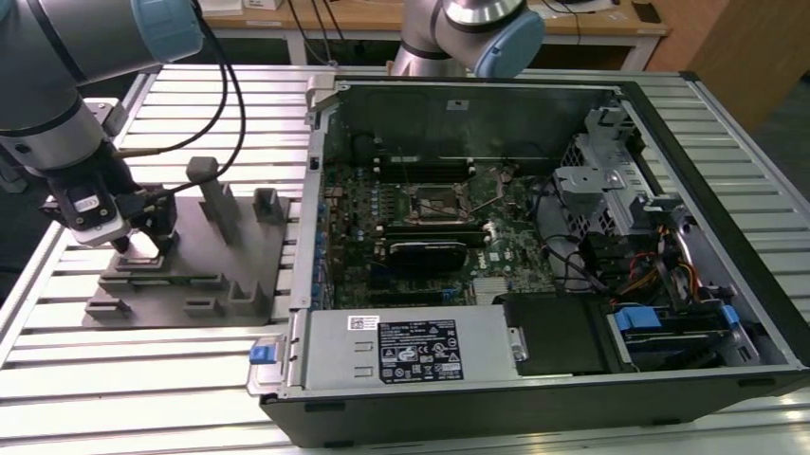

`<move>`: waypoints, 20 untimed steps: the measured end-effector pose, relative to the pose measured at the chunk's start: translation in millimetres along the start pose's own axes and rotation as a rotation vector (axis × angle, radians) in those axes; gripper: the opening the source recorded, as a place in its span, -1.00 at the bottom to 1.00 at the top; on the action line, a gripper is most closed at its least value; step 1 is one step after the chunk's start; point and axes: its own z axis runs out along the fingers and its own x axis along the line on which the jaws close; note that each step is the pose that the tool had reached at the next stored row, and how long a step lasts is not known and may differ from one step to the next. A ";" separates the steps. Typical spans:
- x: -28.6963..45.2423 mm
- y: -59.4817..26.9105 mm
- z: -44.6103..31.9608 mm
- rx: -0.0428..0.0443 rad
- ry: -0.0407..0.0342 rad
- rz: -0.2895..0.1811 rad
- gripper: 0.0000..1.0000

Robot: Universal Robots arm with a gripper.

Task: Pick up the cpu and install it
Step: 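Pick up the cpu and move it towards the insertion slot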

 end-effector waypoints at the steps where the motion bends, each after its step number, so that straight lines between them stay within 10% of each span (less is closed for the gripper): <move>1: 0.0 0.0 0.0 0.0000 0.0000 0.000 0.09; 20: 0.0 0.0 -1.5 0.0000 0.0000 0.000 0.20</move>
